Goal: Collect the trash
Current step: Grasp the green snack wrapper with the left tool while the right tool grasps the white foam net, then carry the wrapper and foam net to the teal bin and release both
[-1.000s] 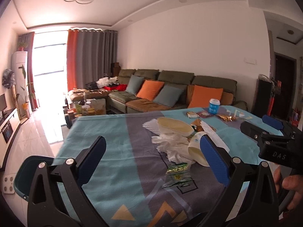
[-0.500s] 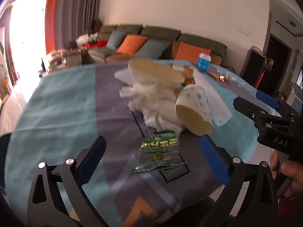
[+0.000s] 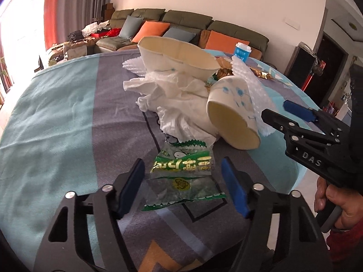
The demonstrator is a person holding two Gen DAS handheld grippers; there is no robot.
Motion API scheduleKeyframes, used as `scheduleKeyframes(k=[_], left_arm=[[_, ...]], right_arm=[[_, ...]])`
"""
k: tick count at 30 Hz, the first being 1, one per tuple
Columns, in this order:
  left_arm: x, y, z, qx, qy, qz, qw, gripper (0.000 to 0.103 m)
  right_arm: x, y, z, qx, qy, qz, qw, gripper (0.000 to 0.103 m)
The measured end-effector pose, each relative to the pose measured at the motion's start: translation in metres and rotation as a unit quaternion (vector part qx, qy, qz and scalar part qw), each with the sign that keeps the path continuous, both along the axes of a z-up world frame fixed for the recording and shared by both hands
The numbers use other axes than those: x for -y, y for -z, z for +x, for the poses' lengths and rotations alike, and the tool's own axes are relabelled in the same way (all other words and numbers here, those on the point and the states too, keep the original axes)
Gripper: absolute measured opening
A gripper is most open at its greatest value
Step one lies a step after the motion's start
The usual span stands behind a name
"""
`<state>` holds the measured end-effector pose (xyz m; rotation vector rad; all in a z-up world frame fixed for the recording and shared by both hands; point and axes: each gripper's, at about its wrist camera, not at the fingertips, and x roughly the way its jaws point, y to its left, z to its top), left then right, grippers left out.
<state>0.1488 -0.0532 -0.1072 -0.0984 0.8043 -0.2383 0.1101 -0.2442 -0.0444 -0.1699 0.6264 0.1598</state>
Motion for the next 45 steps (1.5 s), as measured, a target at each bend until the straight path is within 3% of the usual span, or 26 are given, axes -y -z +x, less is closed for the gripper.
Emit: scheduleKeyframes(k=[2, 4, 7, 13, 16, 31, 39, 45], left_arm=[[-0.001, 0.001, 0.001, -0.003, 0.001, -0.003, 1.0, 0.057], [-0.001, 0.002, 0.002, -0.002, 0.004, -0.005, 1.0, 0.056], [-0.002, 0.001, -0.001, 0.002, 0.005, -0.007, 1.0, 0.054], [-0.007, -0.011, -0.016, 0.028, 0.005, -0.014, 0.9995, 0.051], [-0.011, -0.015, -0.021, 0.033, 0.001, -0.021, 0.9993, 0.043], [-0.07, -0.047, -0.056, 0.087, -0.066, -0.042, 0.9931, 0.043], [-0.125, -0.065, -0.074, 0.114, -0.132, -0.043, 0.9837, 0.044], [-0.171, -0.076, -0.091, 0.133, -0.186, -0.026, 0.9732, 0.044]], right_arm=[[-0.002, 0.003, 0.002, -0.005, -0.003, -0.003, 1.0, 0.042], [-0.003, 0.006, 0.004, -0.011, -0.006, -0.004, 1.0, 0.027], [-0.006, 0.008, 0.005, -0.017, -0.013, -0.004, 1.0, 0.014], [-0.006, -0.006, -0.003, -0.005, -0.016, 0.011, 1.0, 0.011], [-0.005, -0.017, -0.011, 0.005, -0.016, 0.016, 1.0, 0.011], [-0.034, -0.065, -0.035, 0.071, -0.045, 0.005, 0.996, 0.011], [-0.072, -0.088, -0.034, 0.104, -0.095, -0.006, 0.99, 0.011], [-0.124, -0.101, -0.038, 0.117, -0.186, 0.012, 0.976, 0.011]])
